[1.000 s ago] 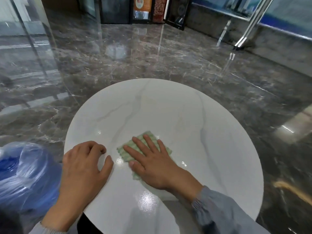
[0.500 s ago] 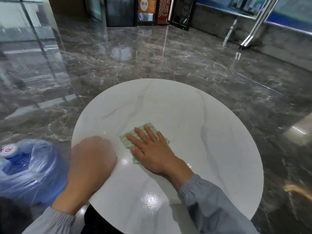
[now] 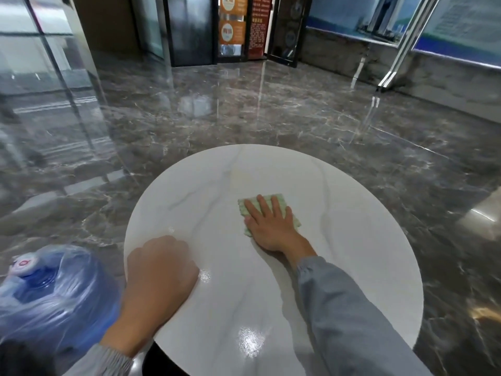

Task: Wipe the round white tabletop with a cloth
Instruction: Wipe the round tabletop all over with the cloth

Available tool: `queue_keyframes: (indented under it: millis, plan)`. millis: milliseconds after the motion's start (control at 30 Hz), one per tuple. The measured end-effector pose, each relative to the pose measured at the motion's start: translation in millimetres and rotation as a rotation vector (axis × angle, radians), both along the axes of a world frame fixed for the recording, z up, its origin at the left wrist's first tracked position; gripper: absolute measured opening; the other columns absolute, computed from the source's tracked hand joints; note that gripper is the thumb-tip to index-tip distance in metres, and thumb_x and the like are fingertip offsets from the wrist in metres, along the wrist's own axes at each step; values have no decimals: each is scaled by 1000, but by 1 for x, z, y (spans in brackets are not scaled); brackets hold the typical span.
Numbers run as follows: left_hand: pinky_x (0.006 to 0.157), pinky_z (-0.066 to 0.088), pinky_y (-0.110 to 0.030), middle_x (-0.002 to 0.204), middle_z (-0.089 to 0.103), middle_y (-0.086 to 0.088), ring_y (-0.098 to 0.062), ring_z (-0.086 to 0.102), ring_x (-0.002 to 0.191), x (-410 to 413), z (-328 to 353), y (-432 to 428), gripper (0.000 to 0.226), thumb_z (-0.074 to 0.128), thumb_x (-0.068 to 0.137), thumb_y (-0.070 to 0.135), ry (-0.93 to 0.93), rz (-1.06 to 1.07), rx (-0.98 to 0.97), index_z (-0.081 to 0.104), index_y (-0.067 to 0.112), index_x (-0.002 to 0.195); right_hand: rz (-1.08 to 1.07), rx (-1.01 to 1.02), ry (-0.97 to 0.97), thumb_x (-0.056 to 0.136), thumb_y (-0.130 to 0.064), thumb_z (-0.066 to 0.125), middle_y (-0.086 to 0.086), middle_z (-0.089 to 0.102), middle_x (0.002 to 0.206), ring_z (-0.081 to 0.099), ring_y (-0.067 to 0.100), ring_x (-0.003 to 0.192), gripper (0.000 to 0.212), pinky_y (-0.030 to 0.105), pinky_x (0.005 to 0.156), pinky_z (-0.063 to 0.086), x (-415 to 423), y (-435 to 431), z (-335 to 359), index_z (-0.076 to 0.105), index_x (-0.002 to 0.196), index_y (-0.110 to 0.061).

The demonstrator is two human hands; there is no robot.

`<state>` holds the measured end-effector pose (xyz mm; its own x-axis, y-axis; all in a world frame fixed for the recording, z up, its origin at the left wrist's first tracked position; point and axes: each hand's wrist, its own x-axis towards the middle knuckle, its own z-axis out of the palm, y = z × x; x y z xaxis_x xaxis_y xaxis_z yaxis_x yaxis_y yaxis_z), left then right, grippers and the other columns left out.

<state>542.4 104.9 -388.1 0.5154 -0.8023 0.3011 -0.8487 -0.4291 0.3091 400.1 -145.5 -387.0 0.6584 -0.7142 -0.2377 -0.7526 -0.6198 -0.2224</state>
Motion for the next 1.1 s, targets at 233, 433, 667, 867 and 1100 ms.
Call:
queue_keyframes:
  millis: [233,433,667,867,1100]
  plan:
    - [92,41,-50,110,65,0,-32,62,109,1,3,1,46,41,84,53,30,0,24,71,23,102,301,-34,-90,106,-59,14,-14,-6,172,-15,17,157,55,52,122,-11,39,58,-5,5,160,-52]
    - [92,40,-48,112,67,7,-28,65,111,12,8,-16,47,39,85,55,59,-87,38,73,31,106,-134,-51,-23,108,-55,18,-15,-6,172,-10,20,159,55,54,124,-1,-57,-55,1,4,162,-49]
    - [94,37,-46,114,64,13,-20,59,112,15,-11,-20,35,50,86,52,35,-179,-37,72,35,108,-546,40,50,106,-55,13,-13,-15,171,-17,25,157,58,61,122,-10,-127,-129,6,-1,161,-48]
    - [93,38,-46,113,62,13,-20,59,111,15,-12,-22,32,52,86,53,20,-177,-35,70,37,108,-123,0,-22,108,-54,14,-9,-17,171,-22,28,156,57,61,121,-14,9,-55,-2,-3,162,-47]
    - [94,35,-42,117,63,12,-21,59,112,17,-14,-22,36,53,87,53,22,-166,-19,71,35,112,268,20,-66,106,-57,14,-14,-14,171,-24,21,156,56,56,120,-19,103,36,-4,3,160,-51]
